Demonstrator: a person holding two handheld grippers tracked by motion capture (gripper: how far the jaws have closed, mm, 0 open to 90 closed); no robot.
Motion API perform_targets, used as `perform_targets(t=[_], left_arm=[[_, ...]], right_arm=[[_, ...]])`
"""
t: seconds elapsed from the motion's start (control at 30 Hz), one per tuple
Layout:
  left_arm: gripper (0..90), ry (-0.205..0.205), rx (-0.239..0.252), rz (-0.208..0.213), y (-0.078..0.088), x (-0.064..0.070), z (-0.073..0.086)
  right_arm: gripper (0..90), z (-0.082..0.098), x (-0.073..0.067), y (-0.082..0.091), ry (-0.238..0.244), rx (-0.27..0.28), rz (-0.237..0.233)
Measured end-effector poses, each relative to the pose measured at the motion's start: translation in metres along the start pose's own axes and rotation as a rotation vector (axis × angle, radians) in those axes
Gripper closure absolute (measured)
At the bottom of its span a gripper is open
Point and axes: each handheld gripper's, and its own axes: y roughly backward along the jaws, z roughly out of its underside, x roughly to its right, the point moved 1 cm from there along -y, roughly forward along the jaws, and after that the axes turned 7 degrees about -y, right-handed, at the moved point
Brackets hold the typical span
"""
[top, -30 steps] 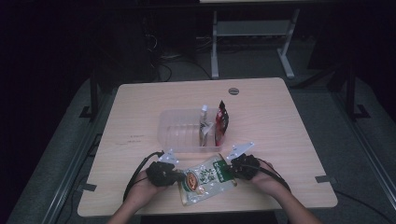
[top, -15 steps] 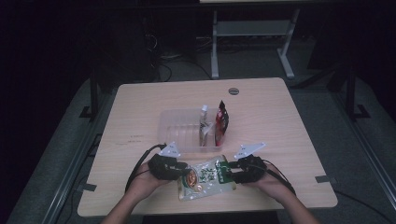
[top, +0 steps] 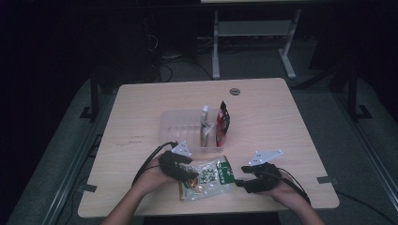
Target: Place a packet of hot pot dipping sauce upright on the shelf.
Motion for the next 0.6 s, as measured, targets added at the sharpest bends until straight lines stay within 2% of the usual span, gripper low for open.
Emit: perform_targets(t=[0.23,0.43,0.6], left_arm=[[33.5,-0.02,-0.014,0.052,-0.008,0.005,0.003],[26.6,-0.048,-0.016,0.034,-0.011,0.01,0.005],[27.0,-0.045,-0.015,0.036,-0.012,0.011,0.006]], right_arm=[[38.3,-0.001,0.003,-0.002,0.008,-0.007,0.004],[38.1,-0.004,0.005,-0.004,0.015,0.019,0.034],[38.1,-0.004,0.01,-0.004,0.005,0.025,0.05]])
